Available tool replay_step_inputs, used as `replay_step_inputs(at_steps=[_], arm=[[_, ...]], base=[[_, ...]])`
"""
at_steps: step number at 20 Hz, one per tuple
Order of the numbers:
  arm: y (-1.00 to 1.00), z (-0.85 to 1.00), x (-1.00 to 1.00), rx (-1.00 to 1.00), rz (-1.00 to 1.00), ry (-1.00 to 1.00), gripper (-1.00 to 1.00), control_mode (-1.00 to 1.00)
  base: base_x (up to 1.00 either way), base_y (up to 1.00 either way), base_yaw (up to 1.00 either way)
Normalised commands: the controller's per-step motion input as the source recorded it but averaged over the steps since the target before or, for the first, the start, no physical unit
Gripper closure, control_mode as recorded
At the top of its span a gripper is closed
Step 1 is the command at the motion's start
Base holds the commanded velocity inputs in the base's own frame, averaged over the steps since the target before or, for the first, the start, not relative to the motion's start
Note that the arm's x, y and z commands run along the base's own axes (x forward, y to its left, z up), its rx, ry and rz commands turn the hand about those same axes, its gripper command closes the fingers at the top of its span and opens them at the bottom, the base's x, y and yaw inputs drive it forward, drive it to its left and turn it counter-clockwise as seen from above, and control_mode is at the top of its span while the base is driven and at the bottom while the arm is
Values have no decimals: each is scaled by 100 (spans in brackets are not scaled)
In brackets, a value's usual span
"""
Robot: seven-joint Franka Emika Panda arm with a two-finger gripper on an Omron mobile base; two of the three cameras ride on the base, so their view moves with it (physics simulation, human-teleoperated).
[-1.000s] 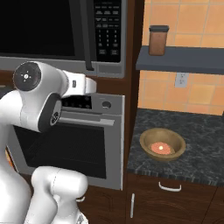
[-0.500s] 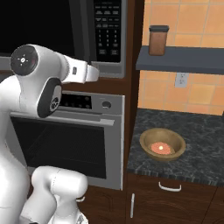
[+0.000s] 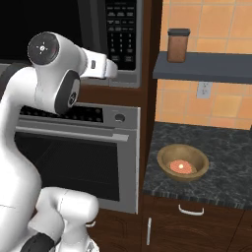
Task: Open the microwave, place the bowl with waffle inside the microwave, then close the microwave door and turn it on.
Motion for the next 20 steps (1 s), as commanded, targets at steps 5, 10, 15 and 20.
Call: replay_step_inputs(at_steps=[5,10,15,20], arm=[[-15,1,66,0,2,0,-100,-100],[-7,0,73,0,2,-1,-100,-100],[0,0,54,0,5,-3,-100,-100],[0,-14,40,0,6,-19,-100,-100]], base=[[0,0,0],[0,0,0],[0,0,0],[0,0,0]])
